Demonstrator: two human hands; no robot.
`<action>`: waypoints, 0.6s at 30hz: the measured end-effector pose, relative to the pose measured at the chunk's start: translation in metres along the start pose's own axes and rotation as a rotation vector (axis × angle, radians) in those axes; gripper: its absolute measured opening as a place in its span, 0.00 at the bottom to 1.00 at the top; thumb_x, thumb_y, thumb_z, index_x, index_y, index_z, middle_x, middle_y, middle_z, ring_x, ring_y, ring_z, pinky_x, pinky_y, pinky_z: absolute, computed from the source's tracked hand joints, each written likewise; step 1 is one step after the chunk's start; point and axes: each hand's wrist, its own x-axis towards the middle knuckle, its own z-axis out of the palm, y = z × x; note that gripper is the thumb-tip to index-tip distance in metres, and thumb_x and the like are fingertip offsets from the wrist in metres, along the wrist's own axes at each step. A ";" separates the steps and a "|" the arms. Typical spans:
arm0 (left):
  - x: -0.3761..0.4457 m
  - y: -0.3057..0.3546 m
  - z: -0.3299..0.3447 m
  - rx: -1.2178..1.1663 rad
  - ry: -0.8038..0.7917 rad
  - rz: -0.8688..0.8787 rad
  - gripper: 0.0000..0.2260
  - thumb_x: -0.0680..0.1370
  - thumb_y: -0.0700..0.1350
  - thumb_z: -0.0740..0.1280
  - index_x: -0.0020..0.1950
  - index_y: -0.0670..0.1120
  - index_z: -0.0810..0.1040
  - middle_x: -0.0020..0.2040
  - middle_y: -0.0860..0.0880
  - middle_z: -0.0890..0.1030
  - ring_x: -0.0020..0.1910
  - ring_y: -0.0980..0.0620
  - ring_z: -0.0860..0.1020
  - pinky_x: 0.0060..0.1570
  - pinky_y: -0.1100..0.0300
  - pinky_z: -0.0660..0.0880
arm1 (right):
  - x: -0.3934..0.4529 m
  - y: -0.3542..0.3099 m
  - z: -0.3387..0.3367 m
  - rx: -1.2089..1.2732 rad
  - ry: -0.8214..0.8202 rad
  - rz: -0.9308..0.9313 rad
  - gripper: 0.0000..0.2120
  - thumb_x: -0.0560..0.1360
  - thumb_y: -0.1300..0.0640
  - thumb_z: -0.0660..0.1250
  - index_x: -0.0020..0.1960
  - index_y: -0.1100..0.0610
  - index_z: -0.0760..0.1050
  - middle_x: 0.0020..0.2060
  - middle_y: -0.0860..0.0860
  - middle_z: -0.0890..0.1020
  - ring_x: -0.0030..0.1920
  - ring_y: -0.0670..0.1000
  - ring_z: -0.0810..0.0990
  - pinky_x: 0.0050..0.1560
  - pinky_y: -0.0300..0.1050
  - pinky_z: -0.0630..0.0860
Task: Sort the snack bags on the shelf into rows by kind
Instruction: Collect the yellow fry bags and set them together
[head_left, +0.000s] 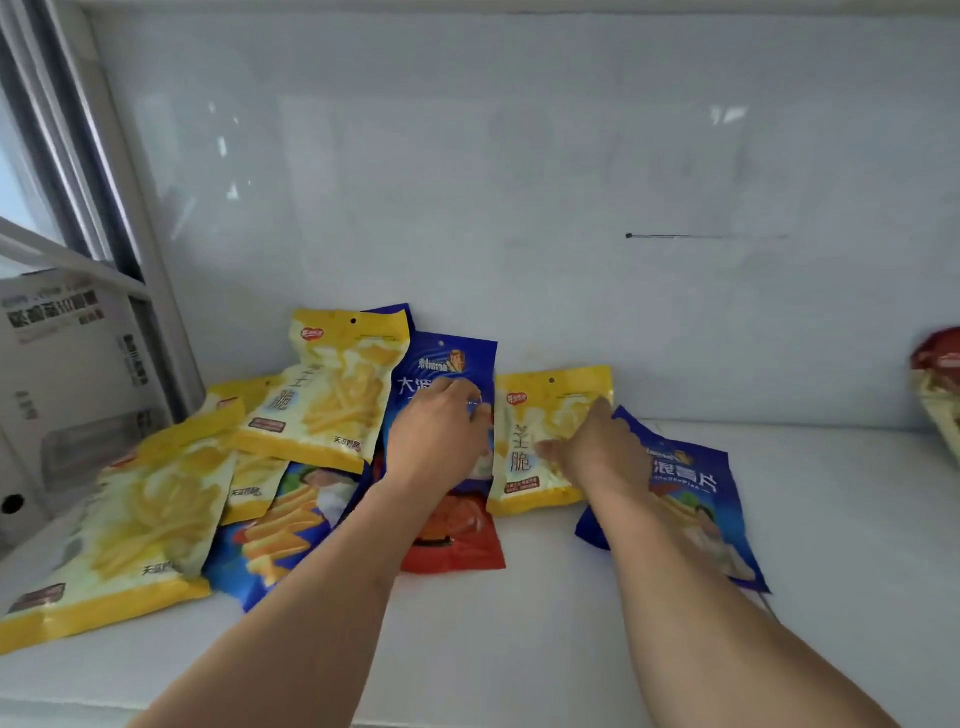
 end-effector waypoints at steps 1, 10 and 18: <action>0.000 -0.005 -0.002 -0.013 -0.007 0.016 0.13 0.82 0.50 0.61 0.63 0.49 0.78 0.61 0.52 0.79 0.59 0.50 0.76 0.50 0.55 0.74 | -0.005 -0.004 -0.001 0.007 0.050 -0.020 0.42 0.68 0.35 0.73 0.72 0.55 0.60 0.62 0.56 0.77 0.62 0.60 0.77 0.55 0.55 0.75; 0.004 -0.044 -0.020 -0.127 0.095 0.015 0.16 0.81 0.50 0.64 0.68 0.47 0.76 0.68 0.48 0.76 0.68 0.45 0.70 0.64 0.50 0.69 | -0.032 -0.039 -0.017 0.447 0.232 -0.125 0.29 0.69 0.44 0.76 0.64 0.49 0.67 0.57 0.48 0.79 0.53 0.55 0.81 0.46 0.48 0.75; 0.037 -0.099 -0.056 -0.031 0.195 -0.335 0.33 0.78 0.57 0.63 0.78 0.41 0.60 0.78 0.42 0.60 0.78 0.40 0.54 0.76 0.42 0.53 | -0.045 -0.061 0.017 0.622 0.054 -0.088 0.33 0.69 0.46 0.78 0.69 0.50 0.68 0.59 0.44 0.80 0.57 0.50 0.81 0.58 0.50 0.77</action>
